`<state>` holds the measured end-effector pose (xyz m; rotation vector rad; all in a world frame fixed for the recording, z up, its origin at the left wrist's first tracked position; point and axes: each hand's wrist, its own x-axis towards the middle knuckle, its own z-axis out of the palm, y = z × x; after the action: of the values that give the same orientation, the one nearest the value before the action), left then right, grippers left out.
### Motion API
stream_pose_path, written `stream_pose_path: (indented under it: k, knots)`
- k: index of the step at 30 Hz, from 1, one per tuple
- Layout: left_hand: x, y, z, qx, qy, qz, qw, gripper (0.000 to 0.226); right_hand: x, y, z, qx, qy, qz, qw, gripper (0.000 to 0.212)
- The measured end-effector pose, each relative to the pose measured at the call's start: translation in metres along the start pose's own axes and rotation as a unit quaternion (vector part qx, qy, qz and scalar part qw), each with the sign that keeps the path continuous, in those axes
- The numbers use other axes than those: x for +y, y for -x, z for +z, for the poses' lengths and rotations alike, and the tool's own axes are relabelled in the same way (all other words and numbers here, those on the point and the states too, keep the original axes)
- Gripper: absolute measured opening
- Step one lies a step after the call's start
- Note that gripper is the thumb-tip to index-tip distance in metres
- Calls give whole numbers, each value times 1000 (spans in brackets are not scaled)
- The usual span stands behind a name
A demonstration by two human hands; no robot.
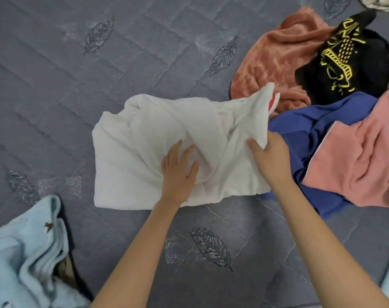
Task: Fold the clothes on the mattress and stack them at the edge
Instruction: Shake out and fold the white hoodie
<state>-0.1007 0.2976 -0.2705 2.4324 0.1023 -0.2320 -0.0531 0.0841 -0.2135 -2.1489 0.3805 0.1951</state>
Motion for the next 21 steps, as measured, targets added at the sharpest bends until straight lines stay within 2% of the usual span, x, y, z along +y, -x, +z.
stream_pose_path:
  k: [1, 3, 5, 8, 12, 14, 15, 18, 21]
  knots:
    - [-3, 3, -5, 4, 35, 9, 999, 42, -10, 1, 2, 1, -5, -8, 1000, 17]
    - [-15, 11, -16, -41, 96, -6, 994, 34, -31, 2, 12, -14, -64, -3, 998, 23]
    - [-28, 19, -28, -102, 155, -64, 981, 30, -53, 6, 30, -39, -138, 13, 990, 21]
    - [-34, 23, -49, -139, 297, -181, 927, 34, -87, 16, 63, -87, -162, -8, 983, 18]
    - [-38, 17, -81, -101, 483, -256, 832, 57, -129, 34, 109, -148, -141, -55, 977, 11]
    - [-47, 19, -104, -33, 563, -264, 782, 63, -145, 45, 133, -170, -134, -72, 974, 4]
    - [-53, 20, -115, 4, 579, -262, 772, 63, -152, 52, 146, -185, -134, -78, 970, 4]
    - [-74, 27, -145, 95, 553, -242, 792, 59, -167, 70, 187, -235, -123, -101, 959, 21]
    - [-98, 30, -167, 130, 532, -222, 807, 58, -175, 78, 224, -306, -92, -97, 943, 28]
